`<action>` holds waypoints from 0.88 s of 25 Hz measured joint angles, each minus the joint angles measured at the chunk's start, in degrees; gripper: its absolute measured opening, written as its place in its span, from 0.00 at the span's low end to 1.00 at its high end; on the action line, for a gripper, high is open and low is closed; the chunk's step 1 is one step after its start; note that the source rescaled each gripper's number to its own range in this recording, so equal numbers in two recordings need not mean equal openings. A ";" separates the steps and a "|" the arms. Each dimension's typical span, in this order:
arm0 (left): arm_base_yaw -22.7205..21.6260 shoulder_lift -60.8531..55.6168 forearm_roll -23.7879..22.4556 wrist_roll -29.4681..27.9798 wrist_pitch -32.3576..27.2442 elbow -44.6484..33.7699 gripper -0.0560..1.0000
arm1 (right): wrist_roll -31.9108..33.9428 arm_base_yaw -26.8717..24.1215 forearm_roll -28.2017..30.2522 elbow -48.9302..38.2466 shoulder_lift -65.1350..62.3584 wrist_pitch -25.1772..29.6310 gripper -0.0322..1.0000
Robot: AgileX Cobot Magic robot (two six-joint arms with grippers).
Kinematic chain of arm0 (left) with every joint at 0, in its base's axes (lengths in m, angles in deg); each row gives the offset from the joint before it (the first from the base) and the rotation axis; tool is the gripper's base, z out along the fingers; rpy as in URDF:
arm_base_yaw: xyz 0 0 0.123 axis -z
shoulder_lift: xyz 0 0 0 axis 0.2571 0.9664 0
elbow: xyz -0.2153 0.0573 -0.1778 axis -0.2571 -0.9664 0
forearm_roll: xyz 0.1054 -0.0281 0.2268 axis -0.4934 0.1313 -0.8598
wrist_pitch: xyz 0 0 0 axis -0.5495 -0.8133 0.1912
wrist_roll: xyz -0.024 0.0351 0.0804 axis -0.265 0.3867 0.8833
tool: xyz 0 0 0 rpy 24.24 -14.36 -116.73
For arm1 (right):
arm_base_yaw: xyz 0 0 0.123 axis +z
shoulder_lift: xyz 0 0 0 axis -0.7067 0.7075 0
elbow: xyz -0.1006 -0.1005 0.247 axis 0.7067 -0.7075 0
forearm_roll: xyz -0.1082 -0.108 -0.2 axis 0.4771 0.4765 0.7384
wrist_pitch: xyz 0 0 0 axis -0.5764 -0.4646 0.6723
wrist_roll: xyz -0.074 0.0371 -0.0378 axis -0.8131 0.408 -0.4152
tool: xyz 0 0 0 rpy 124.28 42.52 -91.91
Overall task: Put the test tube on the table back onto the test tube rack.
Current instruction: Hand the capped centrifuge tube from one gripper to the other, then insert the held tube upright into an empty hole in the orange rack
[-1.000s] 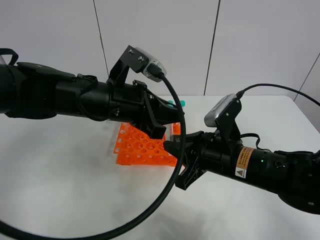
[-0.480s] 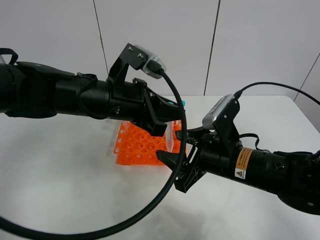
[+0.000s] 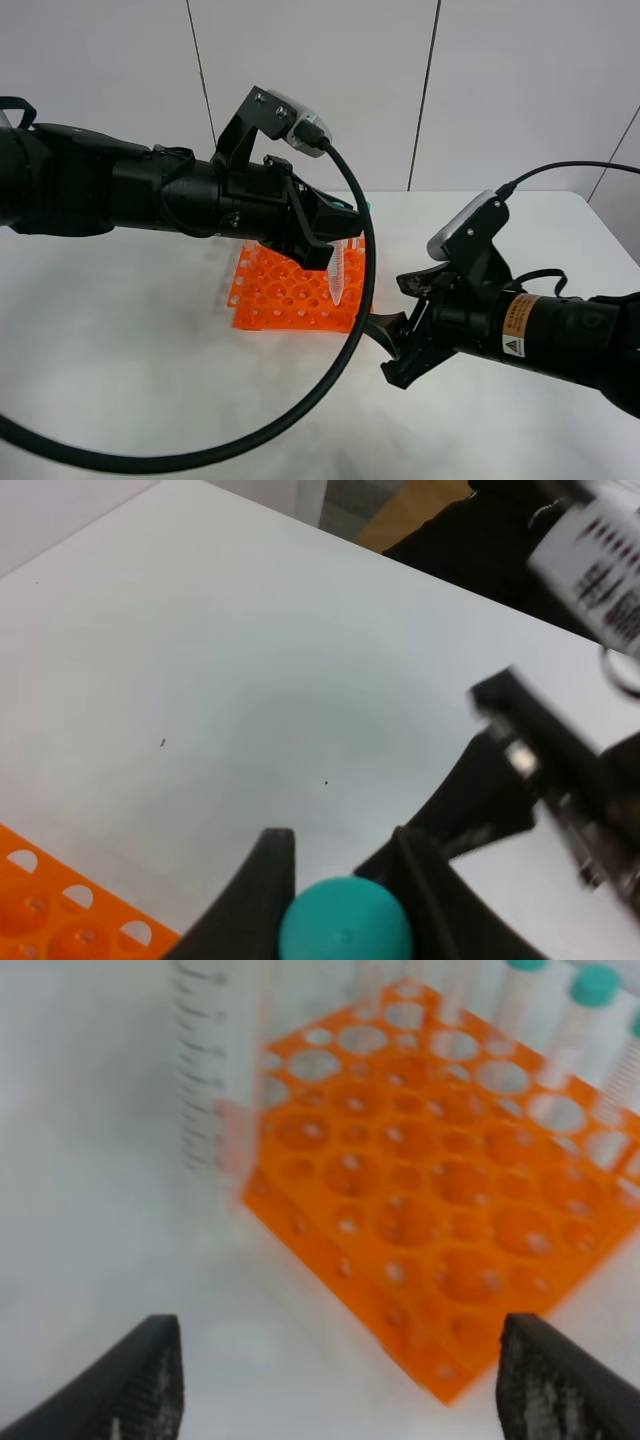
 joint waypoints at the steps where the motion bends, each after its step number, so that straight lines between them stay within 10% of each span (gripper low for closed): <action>1: 0.00 0.00 0.00 0.00 0.00 0.00 0.06 | 0.00 0.00 -0.55 0.00 -2.23 2.50 0.93; 8: 0.00 0.00 0.00 0.00 0.00 0.00 0.06 | -0.06 -1.46 -2.23 0.00 -16.88 15.43 0.93; 22: 0.00 0.00 0.00 0.00 -1.72 0.00 0.06 | -1.79 -20.30 -1.84 12.06 -23.78 36.40 0.90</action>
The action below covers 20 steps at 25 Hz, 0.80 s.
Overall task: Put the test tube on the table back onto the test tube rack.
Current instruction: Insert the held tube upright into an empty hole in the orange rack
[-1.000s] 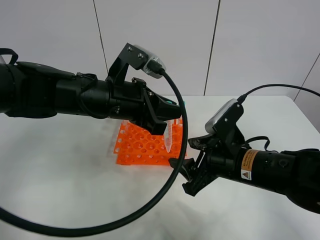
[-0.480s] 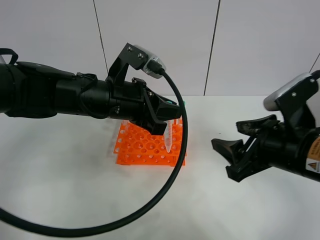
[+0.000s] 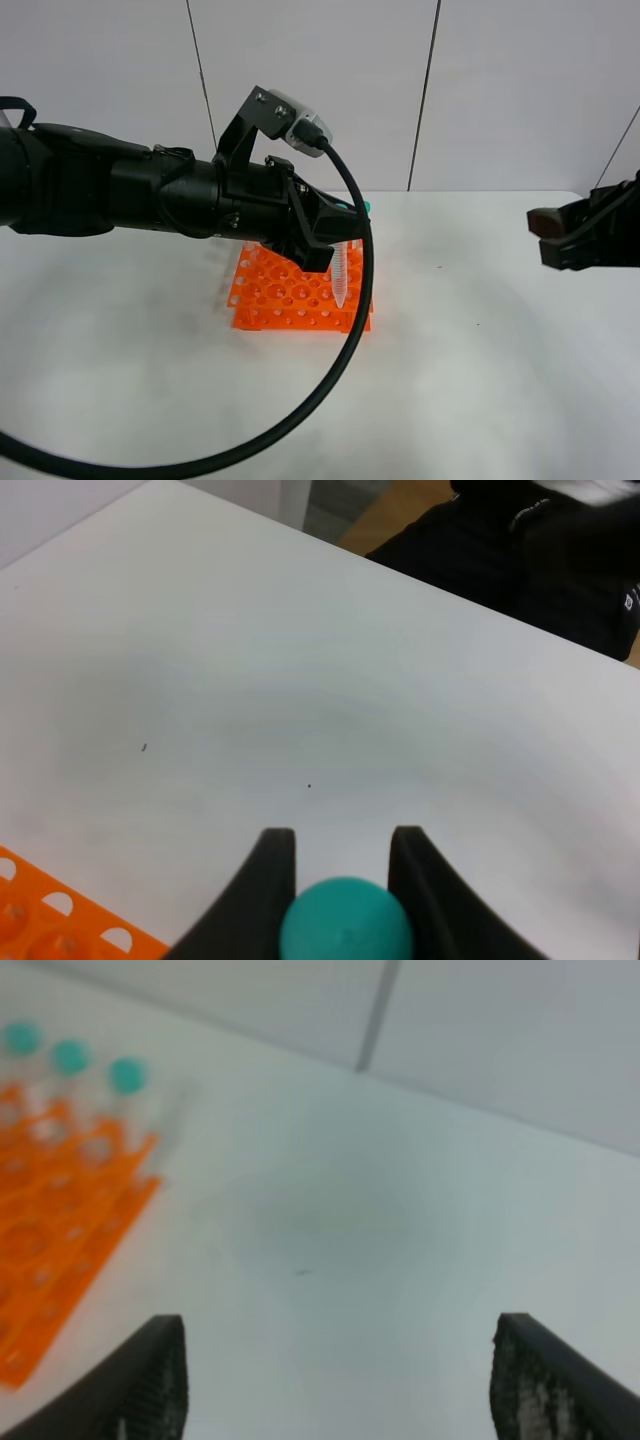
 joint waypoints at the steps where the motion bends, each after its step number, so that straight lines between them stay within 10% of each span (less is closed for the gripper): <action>1: 0.00 0.00 0.00 0.03 0.00 0.00 0.06 | 0.54 -1.53 -0.33 1.34 0.00 0.58 0.90; 20: 0.00 0.00 0.00 0.07 -1.04 0.00 0.06 | -14.07 -14.33 -24.82 12.65 2.20 17.54 0.85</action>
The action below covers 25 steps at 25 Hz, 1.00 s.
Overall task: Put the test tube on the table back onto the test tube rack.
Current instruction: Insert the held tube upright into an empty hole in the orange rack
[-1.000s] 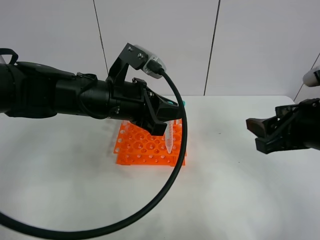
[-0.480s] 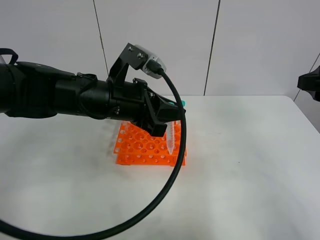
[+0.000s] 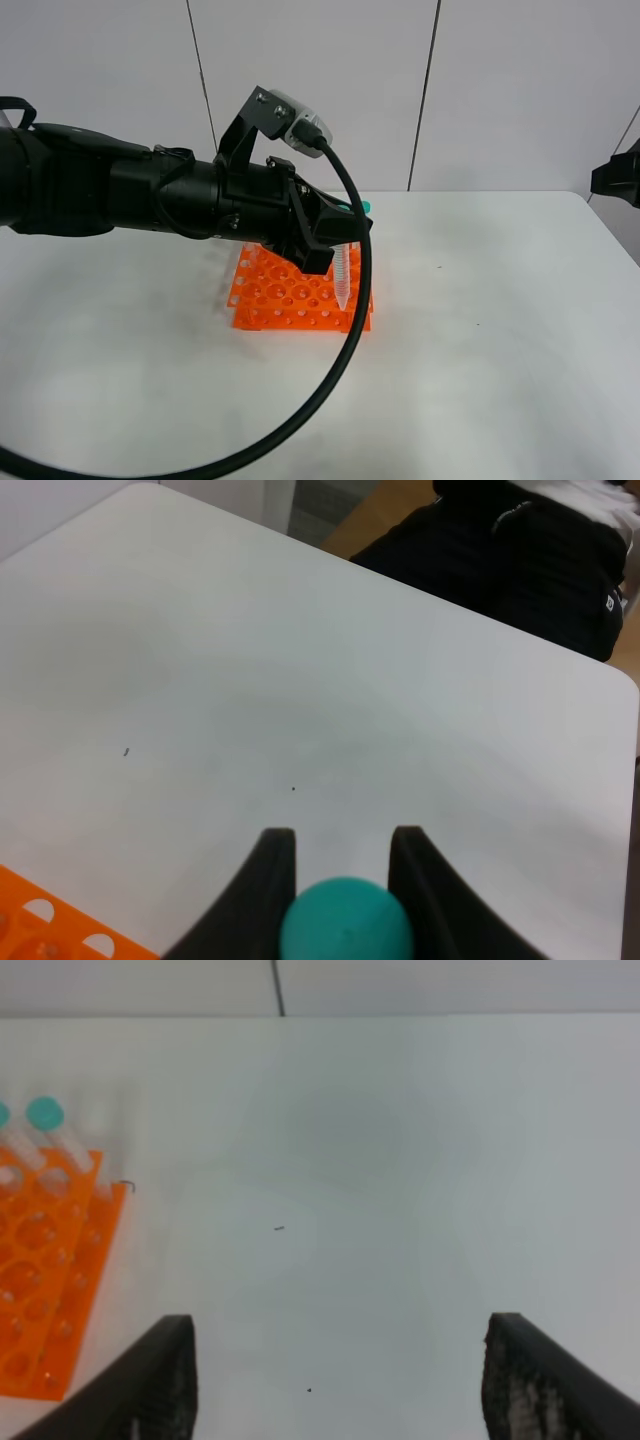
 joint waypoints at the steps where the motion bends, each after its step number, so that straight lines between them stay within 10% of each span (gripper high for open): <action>1: 0.00 0.00 0.00 0.00 0.00 0.00 0.06 | -0.29 0.00 -0.14 0.13 -0.12 0.17 0.85; 8: 0.00 0.00 0.00 0.00 0.00 0.00 0.06 | -0.01 0.00 1.17 0.19 -4.87 1.98 0.85; 16: 0.00 0.00 0.00 0.00 0.00 0.00 0.06 | 7.74 0.00 12.74 0.29 -19.75 13.72 0.85; 25: 0.00 0.00 0.00 0.00 -0.65 0.00 0.06 | 11.44 0.00 11.07 -5.41 -35.98 26.24 0.85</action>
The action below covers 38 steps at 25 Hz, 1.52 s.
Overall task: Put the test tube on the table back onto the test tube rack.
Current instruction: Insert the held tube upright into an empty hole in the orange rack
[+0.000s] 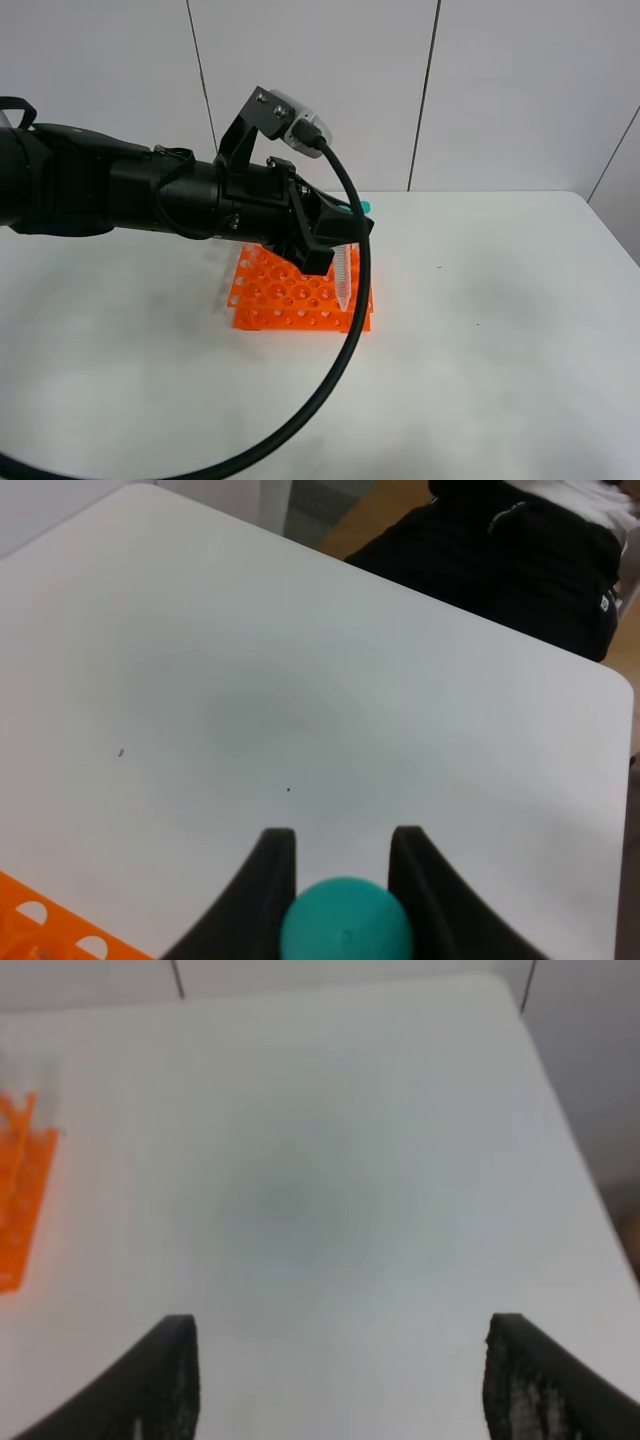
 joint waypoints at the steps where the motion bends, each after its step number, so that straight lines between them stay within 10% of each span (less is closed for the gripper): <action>1: 0.00 0.00 0.00 0.00 -0.06 0.00 0.06 | 0.19 0.00 -0.27 -1.99 -1.84 0.11 0.85; 38: 0.00 0.00 -0.26 0.00 -0.29 0.00 0.06 | -3.61 0.00 -3.49 -14.61 -17.31 -3.24 0.83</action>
